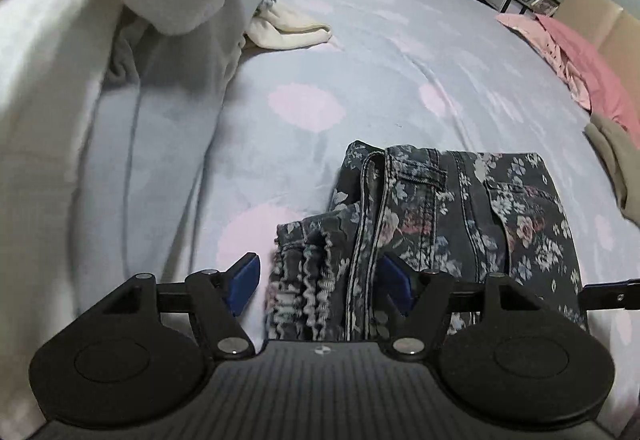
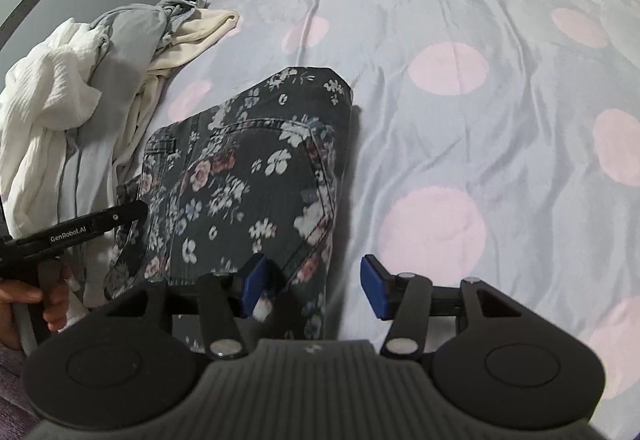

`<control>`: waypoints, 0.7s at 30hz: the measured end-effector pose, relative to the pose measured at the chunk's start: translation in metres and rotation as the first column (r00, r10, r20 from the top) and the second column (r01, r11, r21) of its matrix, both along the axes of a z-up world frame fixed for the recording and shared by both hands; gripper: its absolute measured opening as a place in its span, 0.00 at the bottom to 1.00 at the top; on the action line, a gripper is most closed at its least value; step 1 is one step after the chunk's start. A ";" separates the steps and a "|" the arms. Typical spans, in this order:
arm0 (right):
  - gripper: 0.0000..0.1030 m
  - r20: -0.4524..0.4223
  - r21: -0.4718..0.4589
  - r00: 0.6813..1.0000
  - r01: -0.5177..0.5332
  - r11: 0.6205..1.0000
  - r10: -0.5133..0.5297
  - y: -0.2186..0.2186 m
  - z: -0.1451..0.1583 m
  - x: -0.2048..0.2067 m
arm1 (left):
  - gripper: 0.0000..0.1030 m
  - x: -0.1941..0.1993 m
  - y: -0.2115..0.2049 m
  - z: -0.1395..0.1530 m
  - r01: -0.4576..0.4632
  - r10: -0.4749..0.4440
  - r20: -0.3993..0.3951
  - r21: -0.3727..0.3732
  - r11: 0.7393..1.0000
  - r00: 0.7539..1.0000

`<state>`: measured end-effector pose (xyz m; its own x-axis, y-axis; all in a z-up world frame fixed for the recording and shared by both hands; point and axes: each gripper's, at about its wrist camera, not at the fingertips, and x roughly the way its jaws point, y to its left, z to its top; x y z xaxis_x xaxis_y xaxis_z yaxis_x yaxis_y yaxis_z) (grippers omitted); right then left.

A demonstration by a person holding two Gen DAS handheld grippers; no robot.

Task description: Fold clothes

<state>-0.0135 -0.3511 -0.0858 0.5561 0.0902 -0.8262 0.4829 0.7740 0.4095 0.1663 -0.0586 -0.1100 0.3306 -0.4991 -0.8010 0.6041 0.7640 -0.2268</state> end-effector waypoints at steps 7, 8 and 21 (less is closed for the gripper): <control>0.55 0.009 0.049 1.000 -0.002 0.999 0.002 -0.012 -0.015 0.024 | 0.66 0.013 -0.005 -0.016 0.005 -0.006 -0.027 -0.051 0.999 1.000; 0.56 0.009 0.062 1.000 0.002 0.998 -0.002 -0.014 -0.018 0.027 | 0.66 0.014 -0.006 -0.017 0.008 -0.009 -0.024 -0.055 0.998 1.000; 0.64 0.038 0.155 0.999 0.006 0.988 -0.012 -0.029 -0.038 0.042 | 0.42 0.020 -0.019 -0.020 0.053 -0.059 -0.051 -0.111 0.992 0.997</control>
